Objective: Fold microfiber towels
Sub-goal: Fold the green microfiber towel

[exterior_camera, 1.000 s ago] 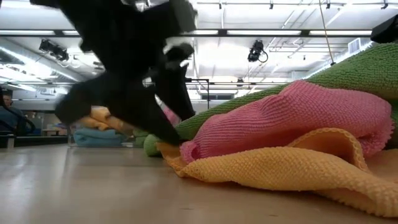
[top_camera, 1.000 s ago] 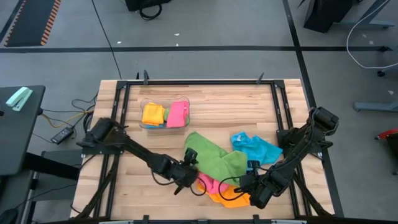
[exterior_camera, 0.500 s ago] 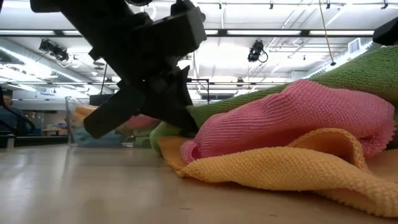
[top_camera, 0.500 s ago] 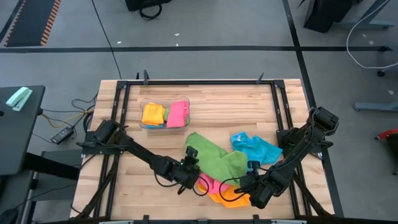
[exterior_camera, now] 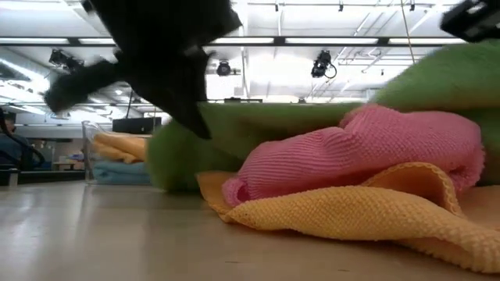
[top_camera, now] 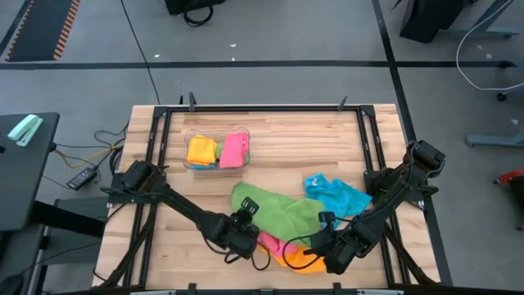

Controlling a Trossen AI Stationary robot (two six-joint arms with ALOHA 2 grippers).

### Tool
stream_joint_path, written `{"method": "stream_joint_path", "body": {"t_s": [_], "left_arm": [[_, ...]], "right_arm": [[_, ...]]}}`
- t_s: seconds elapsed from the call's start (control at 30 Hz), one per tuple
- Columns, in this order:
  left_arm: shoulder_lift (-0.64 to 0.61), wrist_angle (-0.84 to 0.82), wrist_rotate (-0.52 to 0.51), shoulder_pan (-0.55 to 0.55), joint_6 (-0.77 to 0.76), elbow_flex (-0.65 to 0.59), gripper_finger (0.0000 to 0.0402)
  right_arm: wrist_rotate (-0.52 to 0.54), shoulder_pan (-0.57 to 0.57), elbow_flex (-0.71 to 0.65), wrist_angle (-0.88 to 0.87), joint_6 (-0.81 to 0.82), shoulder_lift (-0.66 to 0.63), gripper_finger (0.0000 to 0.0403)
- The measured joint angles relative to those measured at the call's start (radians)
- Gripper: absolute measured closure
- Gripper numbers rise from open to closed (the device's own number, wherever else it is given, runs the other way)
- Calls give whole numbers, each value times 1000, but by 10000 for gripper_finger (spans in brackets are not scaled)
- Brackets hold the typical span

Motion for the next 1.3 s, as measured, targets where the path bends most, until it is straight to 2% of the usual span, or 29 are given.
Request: {"method": "stream_joint_path", "body": {"t_s": [0.1, 0.23, 0.33, 0.43, 0.6, 0.73, 0.9, 1.07, 1.17, 1.3], "left_arm": [[0, -160, 16, -16, -3, 53, 378], [-1, -235, 73, -30, -13, 63, 373], [-1, -239, 138, -39, -39, 52, 387], [-1, -247, 144, -54, -60, 48, 393], [-1, -248, 146, -78, -60, 47, 371], [-1, -223, 152, -81, -93, 46, 368], [14, -200, 148, -71, -174, 41, 385], [45, -204, 120, -72, -206, -8, 375], [55, -191, 76, -74, -253, -23, 350], [56, -198, 53, -71, -306, -27, 305]], "right_arm": [[-14, -9, 56, -79, -25, 0, 394], [-27, -20, 110, -181, -57, 0, 394], [-42, -33, 123, -208, -83, 0, 395], [-81, -52, 128, -228, -75, 0, 395], [-90, -91, 122, -232, -84, -1, 396], [-96, -158, 73, -247, -78, -1, 396], [-160, -248, -24, -232, -74, -1, 391], [-181, -321, -115, -165, -116, -1, 360], [-198, -358, -145, -135, -128, 0, 325], [-231, -382, -142, -192, -108, 0, 265]]}}
